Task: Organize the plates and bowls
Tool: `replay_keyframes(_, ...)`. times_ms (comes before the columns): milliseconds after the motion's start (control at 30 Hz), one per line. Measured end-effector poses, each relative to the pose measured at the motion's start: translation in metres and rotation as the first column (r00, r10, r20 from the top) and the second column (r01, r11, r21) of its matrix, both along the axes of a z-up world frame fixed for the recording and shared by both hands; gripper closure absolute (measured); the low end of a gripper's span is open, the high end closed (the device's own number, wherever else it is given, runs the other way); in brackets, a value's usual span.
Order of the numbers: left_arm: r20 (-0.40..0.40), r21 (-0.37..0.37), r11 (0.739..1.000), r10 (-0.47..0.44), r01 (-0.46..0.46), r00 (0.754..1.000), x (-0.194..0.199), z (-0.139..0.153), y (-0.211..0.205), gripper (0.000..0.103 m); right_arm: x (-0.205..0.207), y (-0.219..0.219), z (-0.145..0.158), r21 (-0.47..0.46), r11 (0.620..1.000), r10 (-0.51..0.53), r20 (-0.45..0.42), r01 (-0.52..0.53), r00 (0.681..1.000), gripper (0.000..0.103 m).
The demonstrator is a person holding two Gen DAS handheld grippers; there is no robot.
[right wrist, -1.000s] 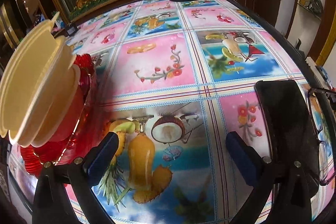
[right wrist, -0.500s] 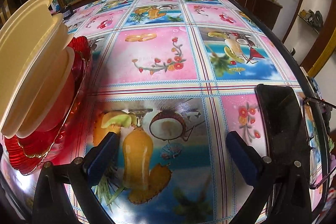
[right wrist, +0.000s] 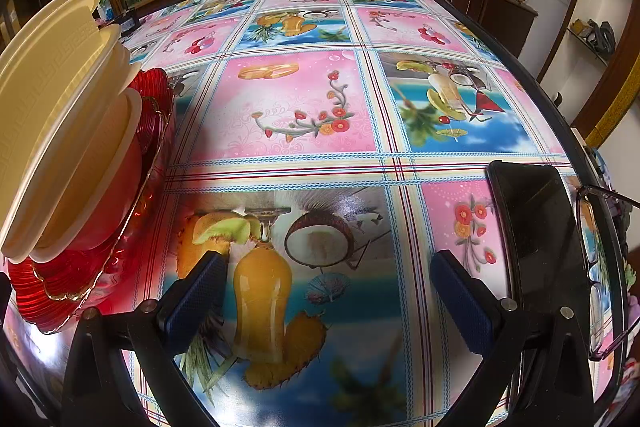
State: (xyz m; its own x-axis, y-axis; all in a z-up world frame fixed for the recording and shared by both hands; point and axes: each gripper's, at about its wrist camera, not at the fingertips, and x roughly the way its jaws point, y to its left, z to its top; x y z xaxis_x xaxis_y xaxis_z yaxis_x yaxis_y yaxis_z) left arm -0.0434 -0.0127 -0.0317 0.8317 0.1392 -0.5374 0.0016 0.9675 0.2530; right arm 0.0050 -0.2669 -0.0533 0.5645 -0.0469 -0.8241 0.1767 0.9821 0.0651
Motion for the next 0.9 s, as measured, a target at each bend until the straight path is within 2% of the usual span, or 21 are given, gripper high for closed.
replay_keyframes(900,-0.007,-0.014,1.0,-0.02,0.02,1.0,-0.0036,0.0005,0.0024,0.012,-0.0006,0.0,-0.0002,-0.001,1.0,0.0,0.0,0.0,1.0,0.0)
